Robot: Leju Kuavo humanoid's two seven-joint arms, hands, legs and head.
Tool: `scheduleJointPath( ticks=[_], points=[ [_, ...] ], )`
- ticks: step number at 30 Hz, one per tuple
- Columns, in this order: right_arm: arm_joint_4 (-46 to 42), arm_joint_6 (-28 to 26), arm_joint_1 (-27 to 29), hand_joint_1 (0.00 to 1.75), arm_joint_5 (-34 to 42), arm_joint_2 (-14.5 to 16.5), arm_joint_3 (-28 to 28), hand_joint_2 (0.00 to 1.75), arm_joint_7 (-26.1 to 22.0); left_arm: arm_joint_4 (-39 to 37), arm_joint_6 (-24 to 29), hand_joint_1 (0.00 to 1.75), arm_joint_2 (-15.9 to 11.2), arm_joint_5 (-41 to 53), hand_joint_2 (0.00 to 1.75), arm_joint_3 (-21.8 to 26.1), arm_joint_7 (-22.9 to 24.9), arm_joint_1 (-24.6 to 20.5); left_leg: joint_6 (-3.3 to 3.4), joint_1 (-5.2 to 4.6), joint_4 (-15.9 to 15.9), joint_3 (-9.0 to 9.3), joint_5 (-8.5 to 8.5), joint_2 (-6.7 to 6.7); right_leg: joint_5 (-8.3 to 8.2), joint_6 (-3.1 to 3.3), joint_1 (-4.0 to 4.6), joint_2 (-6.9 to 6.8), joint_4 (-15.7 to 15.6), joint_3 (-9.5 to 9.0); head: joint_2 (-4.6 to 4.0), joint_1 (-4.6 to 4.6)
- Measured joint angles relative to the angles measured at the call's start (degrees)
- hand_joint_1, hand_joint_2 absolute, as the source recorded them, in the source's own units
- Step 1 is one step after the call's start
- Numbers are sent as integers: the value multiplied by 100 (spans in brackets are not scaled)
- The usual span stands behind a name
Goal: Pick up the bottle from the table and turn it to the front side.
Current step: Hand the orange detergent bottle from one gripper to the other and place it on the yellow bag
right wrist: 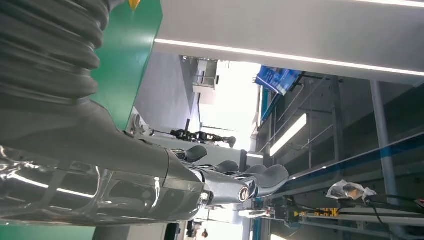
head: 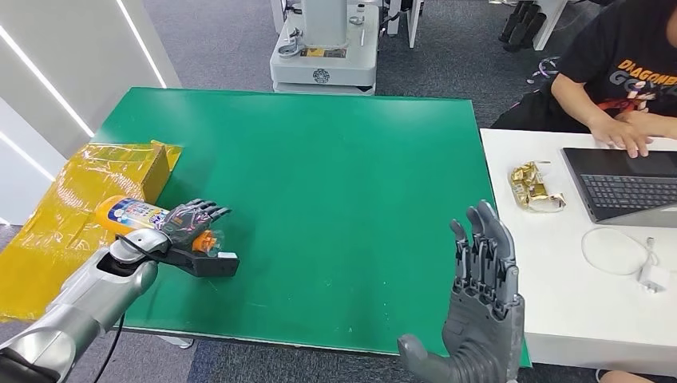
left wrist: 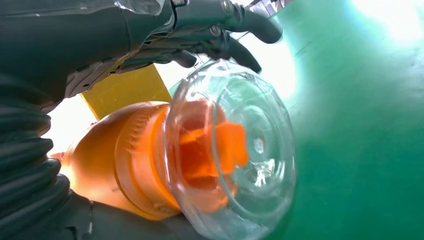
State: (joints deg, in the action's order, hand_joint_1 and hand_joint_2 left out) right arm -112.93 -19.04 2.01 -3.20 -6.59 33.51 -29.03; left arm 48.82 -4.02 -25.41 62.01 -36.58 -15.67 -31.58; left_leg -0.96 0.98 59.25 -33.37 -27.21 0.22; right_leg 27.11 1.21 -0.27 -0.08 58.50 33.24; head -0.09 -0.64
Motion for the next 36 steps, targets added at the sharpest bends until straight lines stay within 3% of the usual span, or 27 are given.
scheduleJointPath(
  ticks=[18, 28, 36],
  points=[
    [-34, -5, 52, 0, -87, -10, 33, 175, 35, 672, 5, 0, -131, 134, 175, 459, 136, 528, -1, 0, -1, 4, 1, 3, 1, 1, 0, 2, 4, 0, 0, 1],
    [-131, -135, 272, 0, -89, -24, -4, 175, -1, 1565, -43, 0, -618, -56, 175, 743, -273, 859, -2, 1, -1, -1, 1, 1, 2, 2, 1, 1, 3, 5, 0, 0],
    [-229, -164, 391, 0, -93, -32, -35, 175, -1, 1908, -14, 0, -799, -111, 175, 827, -368, 973, -2, 0, -1, -1, 1, 1, 1, 2, 1, 1, 2, 5, 0, 1]
  ],
)
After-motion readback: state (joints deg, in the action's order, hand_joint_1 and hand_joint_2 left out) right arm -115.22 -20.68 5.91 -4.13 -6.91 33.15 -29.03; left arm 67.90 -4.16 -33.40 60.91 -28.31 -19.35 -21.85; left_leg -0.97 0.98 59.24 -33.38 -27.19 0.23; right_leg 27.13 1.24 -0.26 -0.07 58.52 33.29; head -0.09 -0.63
